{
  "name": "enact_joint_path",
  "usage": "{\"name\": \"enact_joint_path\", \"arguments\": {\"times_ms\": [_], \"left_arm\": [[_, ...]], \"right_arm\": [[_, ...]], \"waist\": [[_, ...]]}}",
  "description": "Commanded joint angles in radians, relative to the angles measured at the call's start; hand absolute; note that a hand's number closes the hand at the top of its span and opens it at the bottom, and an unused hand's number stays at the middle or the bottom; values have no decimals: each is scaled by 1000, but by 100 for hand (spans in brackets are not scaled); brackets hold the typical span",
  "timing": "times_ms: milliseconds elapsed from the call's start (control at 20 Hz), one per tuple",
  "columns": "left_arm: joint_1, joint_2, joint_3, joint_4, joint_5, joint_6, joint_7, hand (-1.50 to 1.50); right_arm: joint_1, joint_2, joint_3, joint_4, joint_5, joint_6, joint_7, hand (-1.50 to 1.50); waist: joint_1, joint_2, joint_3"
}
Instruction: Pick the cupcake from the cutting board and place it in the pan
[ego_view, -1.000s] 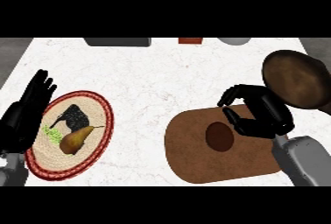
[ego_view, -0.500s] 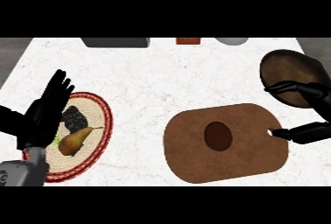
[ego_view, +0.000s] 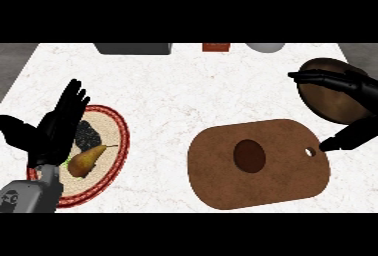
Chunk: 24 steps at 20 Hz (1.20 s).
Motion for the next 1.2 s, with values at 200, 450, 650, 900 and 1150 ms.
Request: {"name": "enact_joint_path", "arguments": {"times_ms": [200,450,650,900,1150], "left_arm": [[32,-8,22,-3,5,-26,-23,0],[26,-26,-4,-11,-20,-10,-9,0],[19,-20,33,12,-6,-27,-22,0],[75,-51,19,-36,-37,-30,-26,0],[-16,-13,58,4,-24,-49,49,0]], "right_arm": [[-116,64,143,-146,220,11,242,-150],[-144,-28,259,-87,342,173,221,-150],[-124,-15,327,-146,440,206,266,-150],[-85,88,306,-260,517,234,362,-150],[25,39,337,-466,638,195,450,-150]], "waist": [[0,-4,-1],[9,1,-1],[-4,-1,0],[-4,-2,0],[-19,-4,0]]}}
